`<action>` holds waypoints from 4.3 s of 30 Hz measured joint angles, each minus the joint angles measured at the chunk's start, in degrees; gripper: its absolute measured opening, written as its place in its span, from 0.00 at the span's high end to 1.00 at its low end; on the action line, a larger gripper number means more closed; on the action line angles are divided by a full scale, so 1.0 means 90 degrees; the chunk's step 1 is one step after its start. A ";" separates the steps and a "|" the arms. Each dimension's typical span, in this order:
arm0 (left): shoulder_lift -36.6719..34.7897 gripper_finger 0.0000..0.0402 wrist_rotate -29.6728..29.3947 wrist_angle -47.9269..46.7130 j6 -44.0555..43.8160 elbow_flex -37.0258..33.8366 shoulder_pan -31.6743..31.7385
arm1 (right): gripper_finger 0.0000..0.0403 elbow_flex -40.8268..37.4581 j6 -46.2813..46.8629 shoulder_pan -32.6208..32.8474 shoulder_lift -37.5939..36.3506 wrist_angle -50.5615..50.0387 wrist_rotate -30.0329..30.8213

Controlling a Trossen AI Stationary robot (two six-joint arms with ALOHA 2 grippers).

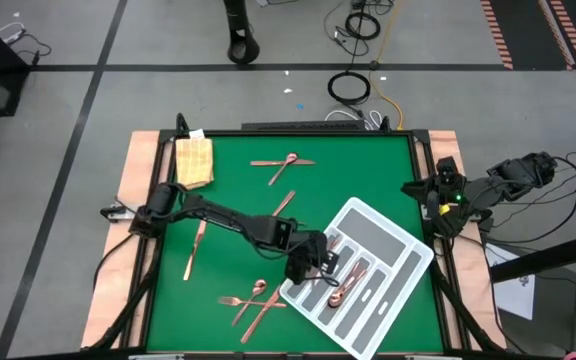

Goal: Sort silverware
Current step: Put the bronze fork into the silverware tray

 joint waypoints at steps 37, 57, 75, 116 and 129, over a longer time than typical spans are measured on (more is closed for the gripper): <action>-0.0002 0.96 0.0898 0.0246 -0.1765 -0.0005 0.0302 | 0.76 -0.0023 0.0539 0.0000 0.0357 -0.0150 -0.0476; -0.0010 0.97 -0.0510 0.1563 -0.3330 -0.0005 0.0149 | 0.74 -0.1607 0.2225 -0.0007 0.2744 0.3715 -0.0666; -0.0010 0.97 -0.0756 0.2832 -0.3354 -0.0007 -0.0091 | 0.55 -0.3427 0.2396 -0.0026 0.2692 0.7624 -0.0915; -0.0235 0.94 -0.2703 0.1349 -0.5721 -0.0010 -0.0064 | 1.00 -0.3422 0.2604 -0.0137 0.2879 0.7609 -0.0308; -0.1923 0.94 -0.2823 -0.1625 -0.9135 -0.0010 -0.0115 | 1.00 -0.3321 0.3363 0.0267 0.3889 0.8515 0.1835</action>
